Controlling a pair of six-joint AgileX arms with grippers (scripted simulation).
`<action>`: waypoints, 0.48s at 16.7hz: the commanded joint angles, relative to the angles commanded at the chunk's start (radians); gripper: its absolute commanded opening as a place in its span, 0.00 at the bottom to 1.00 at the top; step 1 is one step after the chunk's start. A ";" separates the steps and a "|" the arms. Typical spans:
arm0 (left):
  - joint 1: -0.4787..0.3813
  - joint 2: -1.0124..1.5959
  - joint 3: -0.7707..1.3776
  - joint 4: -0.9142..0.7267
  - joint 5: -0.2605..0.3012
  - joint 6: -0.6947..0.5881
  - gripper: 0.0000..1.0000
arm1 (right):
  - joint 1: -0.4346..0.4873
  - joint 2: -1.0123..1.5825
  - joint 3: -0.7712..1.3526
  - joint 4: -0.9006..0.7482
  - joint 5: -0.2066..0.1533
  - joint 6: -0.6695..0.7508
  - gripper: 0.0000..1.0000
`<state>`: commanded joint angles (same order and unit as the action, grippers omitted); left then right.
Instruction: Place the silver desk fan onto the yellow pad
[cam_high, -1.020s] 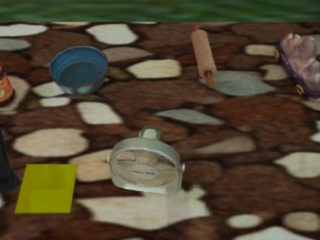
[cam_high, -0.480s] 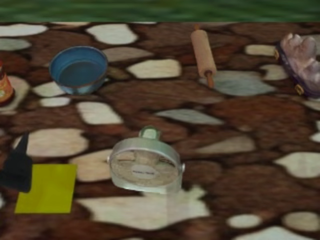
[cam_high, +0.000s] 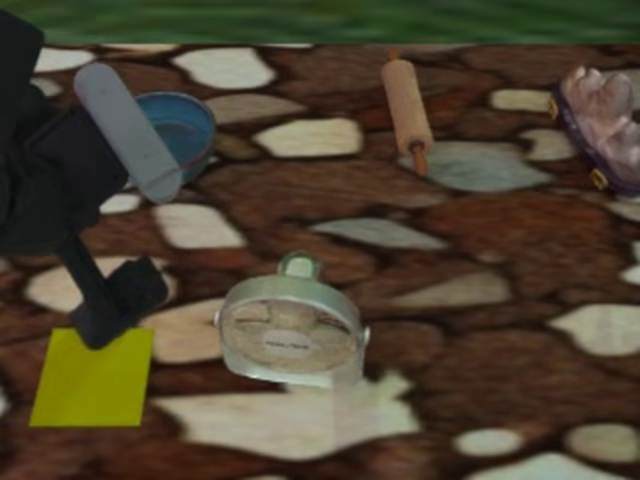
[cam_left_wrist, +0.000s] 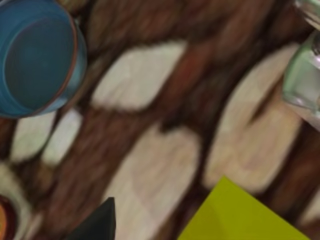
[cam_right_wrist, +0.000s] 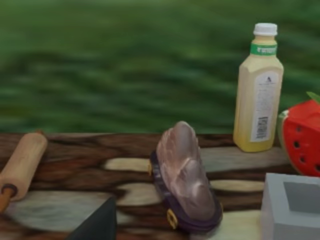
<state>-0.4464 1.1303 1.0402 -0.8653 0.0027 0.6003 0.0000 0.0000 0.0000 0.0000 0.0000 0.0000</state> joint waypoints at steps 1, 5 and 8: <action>-0.035 0.098 0.090 -0.070 -0.001 0.048 1.00 | 0.000 0.000 0.000 0.000 0.000 0.000 1.00; -0.160 0.452 0.417 -0.316 -0.004 0.219 1.00 | 0.000 0.000 0.000 0.000 0.000 0.000 1.00; -0.230 0.648 0.597 -0.453 -0.003 0.314 1.00 | 0.000 0.000 0.000 0.000 0.000 0.000 1.00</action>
<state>-0.6769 1.7781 1.6370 -1.3178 -0.0006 0.9140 0.0000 0.0000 0.0000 0.0000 0.0000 0.0000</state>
